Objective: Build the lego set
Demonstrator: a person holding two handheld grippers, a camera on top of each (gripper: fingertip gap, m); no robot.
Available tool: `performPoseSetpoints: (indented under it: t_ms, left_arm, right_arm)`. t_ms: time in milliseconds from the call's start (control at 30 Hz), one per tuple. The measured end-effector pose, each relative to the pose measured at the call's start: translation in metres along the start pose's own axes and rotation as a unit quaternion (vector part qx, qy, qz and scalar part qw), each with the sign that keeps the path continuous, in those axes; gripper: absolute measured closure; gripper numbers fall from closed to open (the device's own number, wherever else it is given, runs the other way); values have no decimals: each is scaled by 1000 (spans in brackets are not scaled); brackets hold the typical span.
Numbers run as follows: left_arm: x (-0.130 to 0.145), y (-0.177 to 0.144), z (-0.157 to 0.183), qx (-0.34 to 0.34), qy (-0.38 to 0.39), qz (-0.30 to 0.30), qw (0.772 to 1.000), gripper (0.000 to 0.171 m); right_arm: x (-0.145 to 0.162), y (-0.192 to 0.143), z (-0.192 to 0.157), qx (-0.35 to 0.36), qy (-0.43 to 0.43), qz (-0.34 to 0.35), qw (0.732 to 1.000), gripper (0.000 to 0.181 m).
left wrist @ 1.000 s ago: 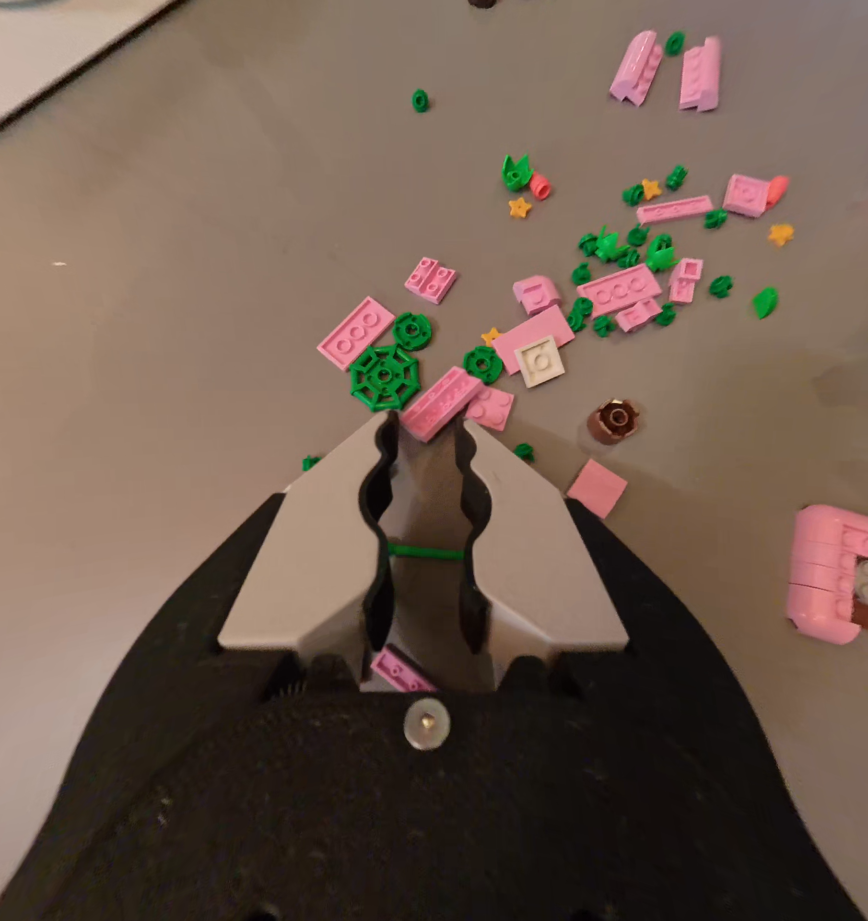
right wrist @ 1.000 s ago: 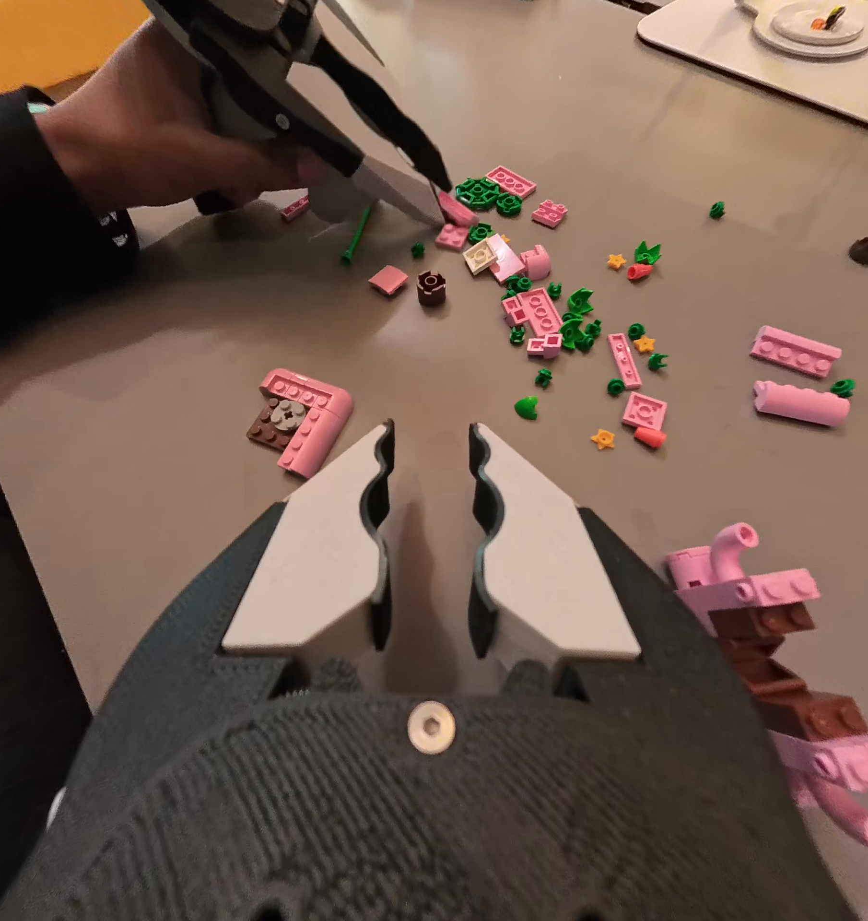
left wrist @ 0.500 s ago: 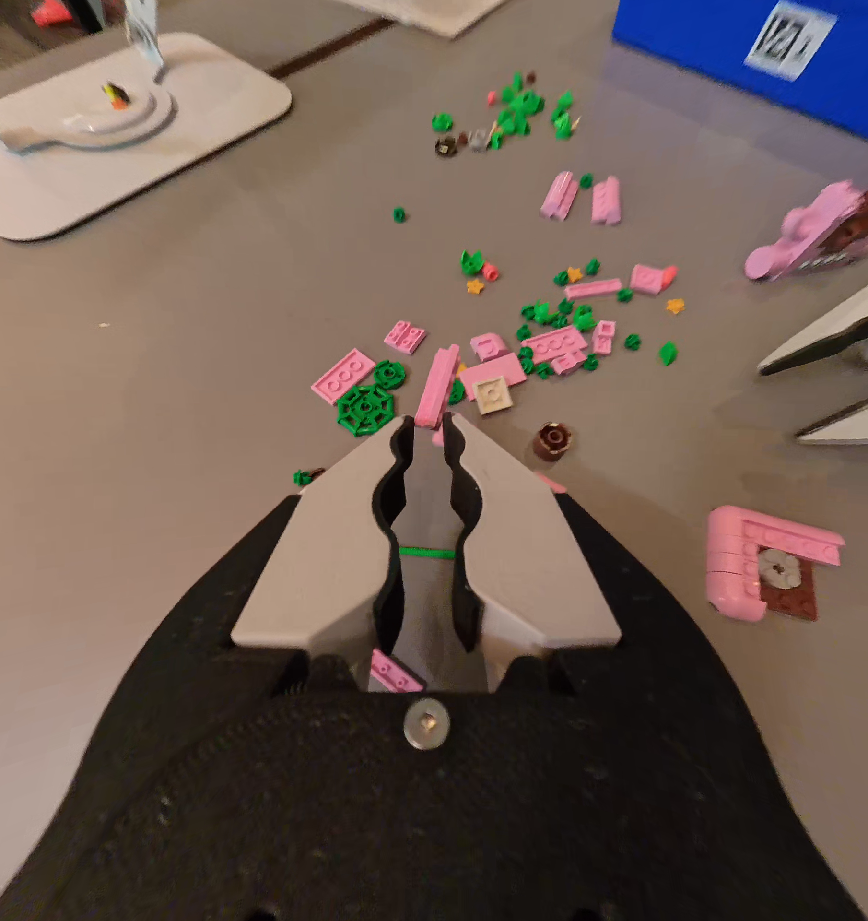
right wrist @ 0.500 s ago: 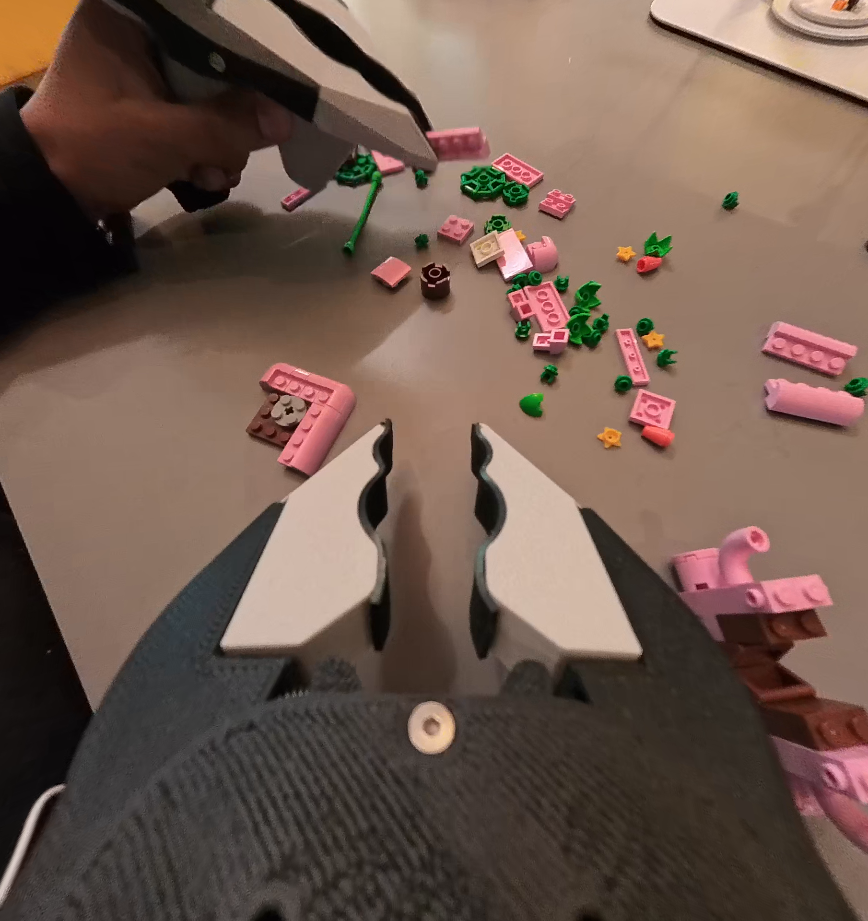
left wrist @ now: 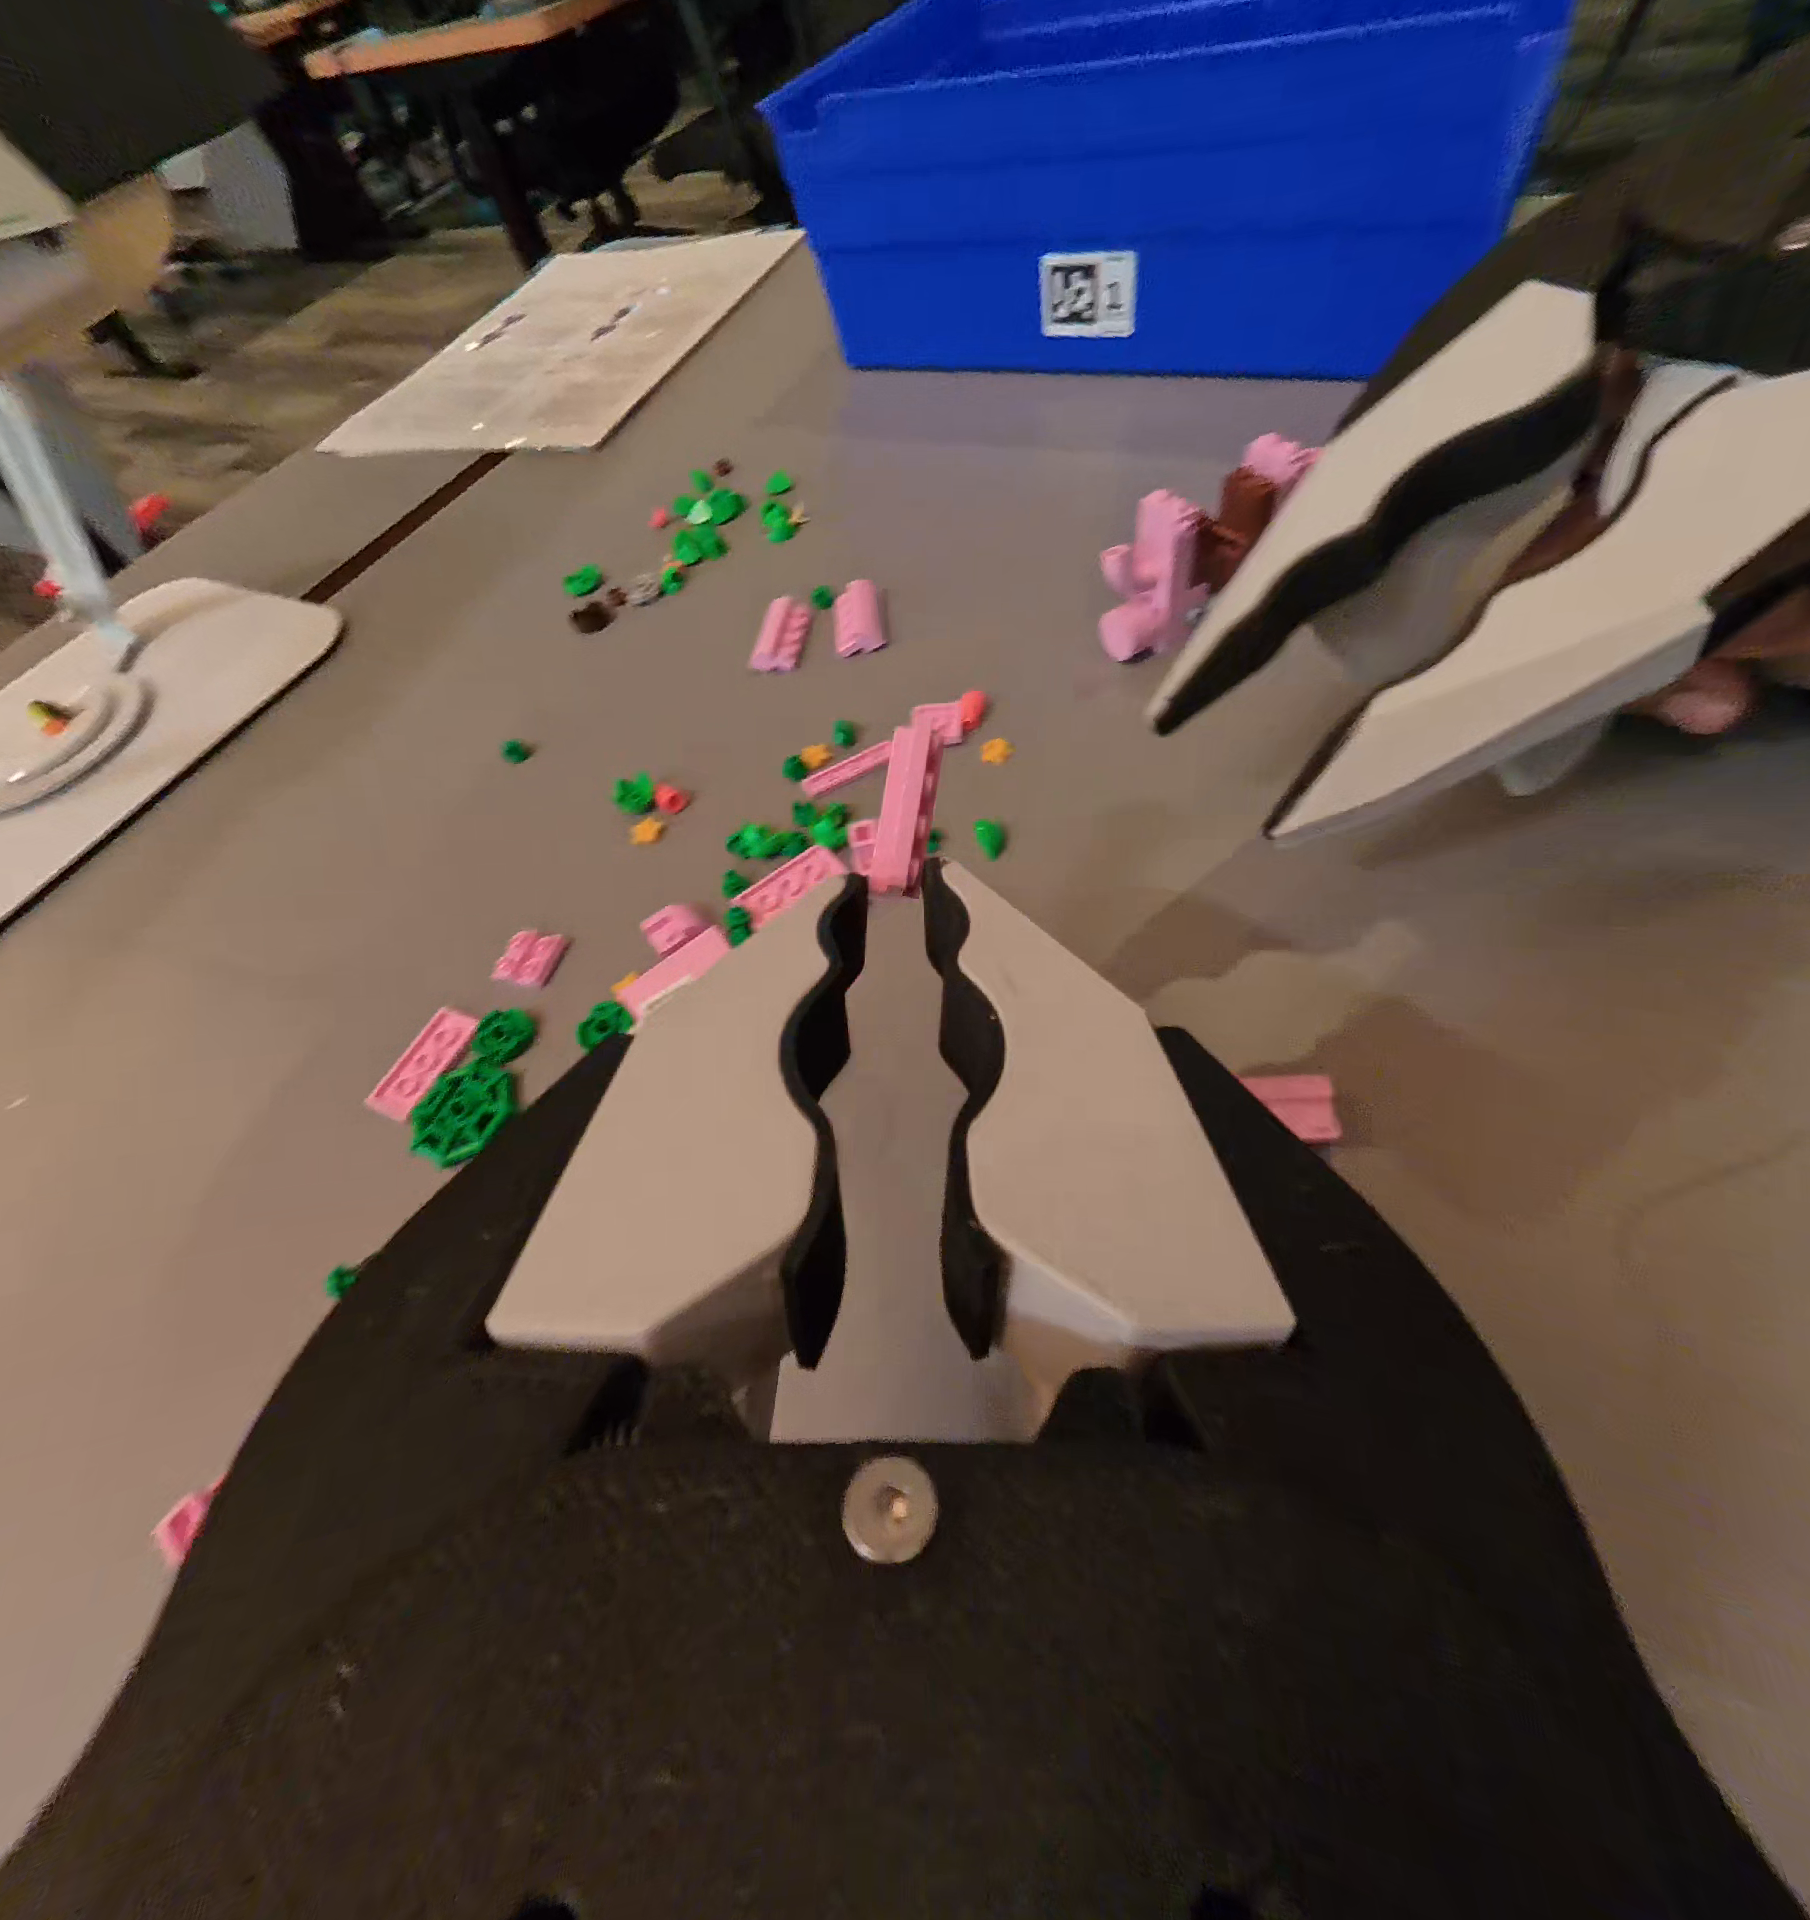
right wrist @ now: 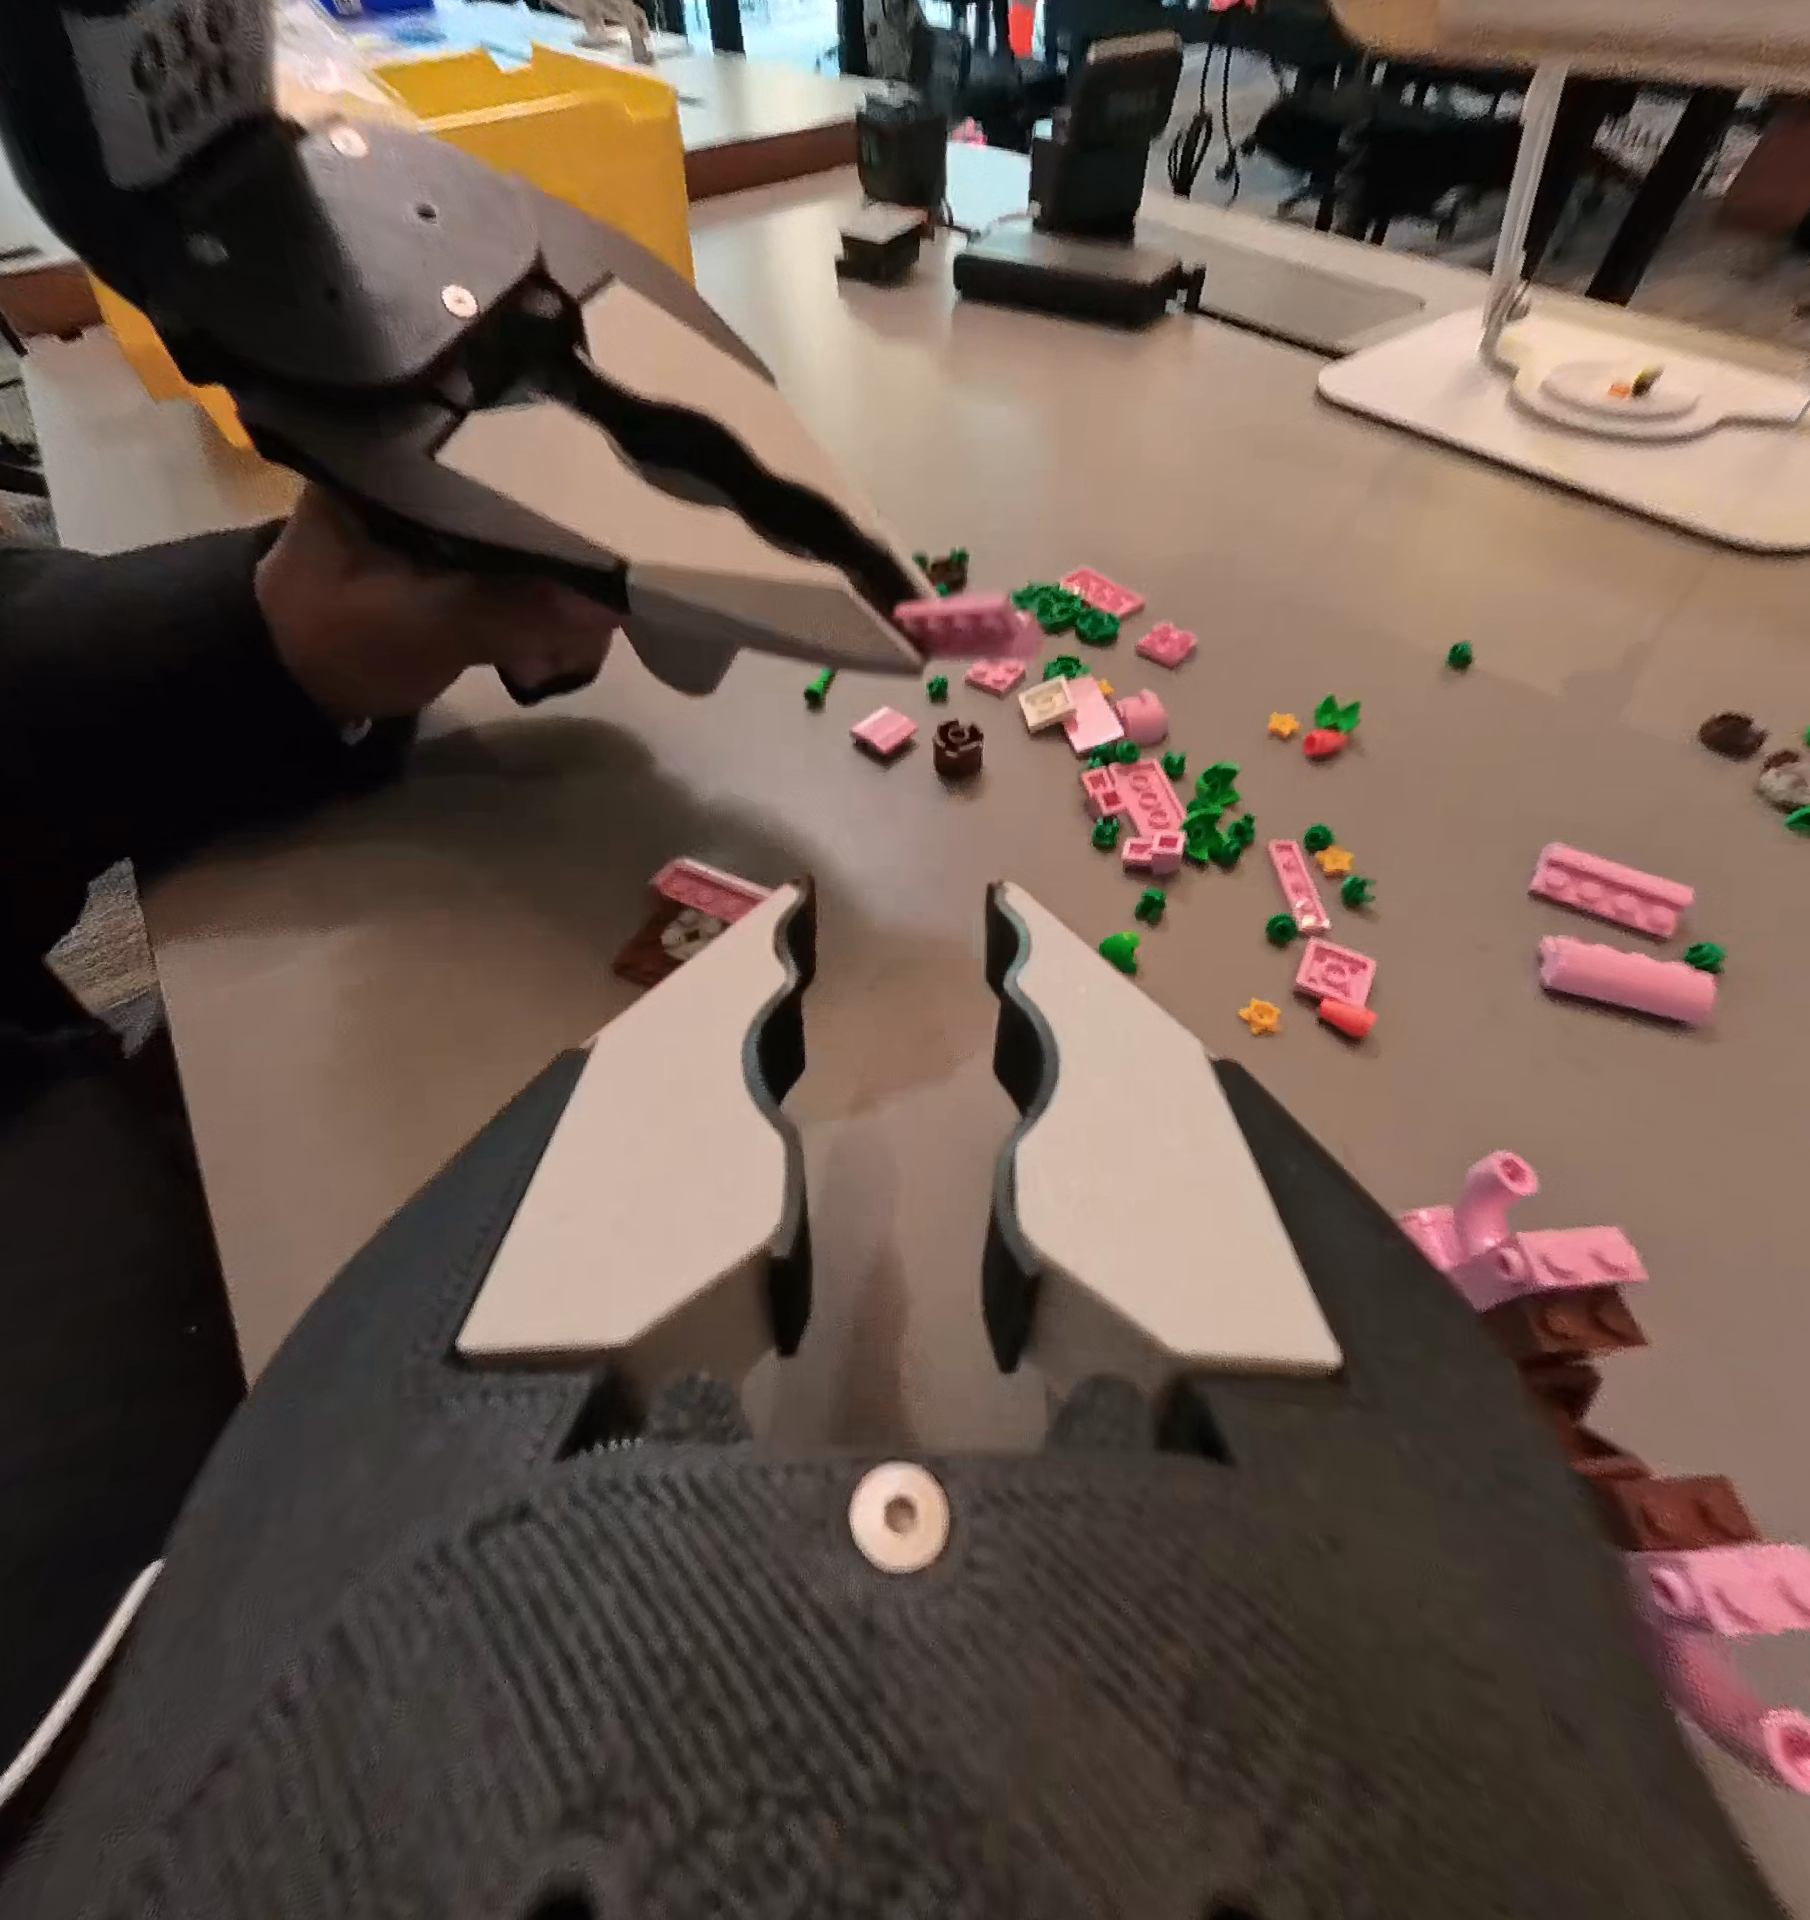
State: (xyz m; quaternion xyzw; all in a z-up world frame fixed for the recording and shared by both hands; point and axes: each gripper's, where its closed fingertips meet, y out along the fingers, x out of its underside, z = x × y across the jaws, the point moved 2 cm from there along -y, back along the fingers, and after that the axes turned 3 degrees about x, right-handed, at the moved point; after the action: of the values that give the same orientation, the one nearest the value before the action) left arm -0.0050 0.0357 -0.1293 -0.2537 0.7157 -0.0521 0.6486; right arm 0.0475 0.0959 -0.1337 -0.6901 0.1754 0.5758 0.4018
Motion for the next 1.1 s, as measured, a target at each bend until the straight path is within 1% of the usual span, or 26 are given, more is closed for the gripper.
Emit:
performPoseSetpoints:
  t_ms: [133, 200, 367, 467, 633, 867, 933, 1000, 1100]
  left_arm:
    - [-4, 2, 20, 60, 10, 13, 998, 162]
    - [-6, 2, 28, 85, 16, 20, 996, 162]
    - [-9, 4, 47, 133, 28, 28, 990, 162]
    - [-10, 5, 55, 145, 42, 26, 988, 162]
    - [-12, 5, 58, 153, 43, 31, 987, 162]
    - [-16, -1, 56, 179, 9, 54, 982, 162]
    - [-16, -2, 57, 191, -1, 56, 980, 162]
    - [-17, -2, 58, 199, -9, 59, 978, 161]
    - [-20, -4, 56, 205, -26, 71, 976, 161]
  right_arm:
    - [-12, -8, 0, 9, -17, 56, 998, 142]
    - [-16, -11, -2, 3, -18, 74, 997, 142]
    - [-14, -8, -6, -10, -24, 63, 998, 138]
    - [-14, -7, -10, -16, -36, 64, 997, 138]
    - [-14, -6, -12, -27, -32, 61, 997, 143]
    - [-15, -9, -15, -43, -33, 68, 996, 148]
    - [-16, -10, -13, -44, -27, 71, 996, 155]
    - [-17, -11, -11, -44, -17, 74, 996, 165]
    - [-18, -12, -10, -63, 5, 77, 995, 168]
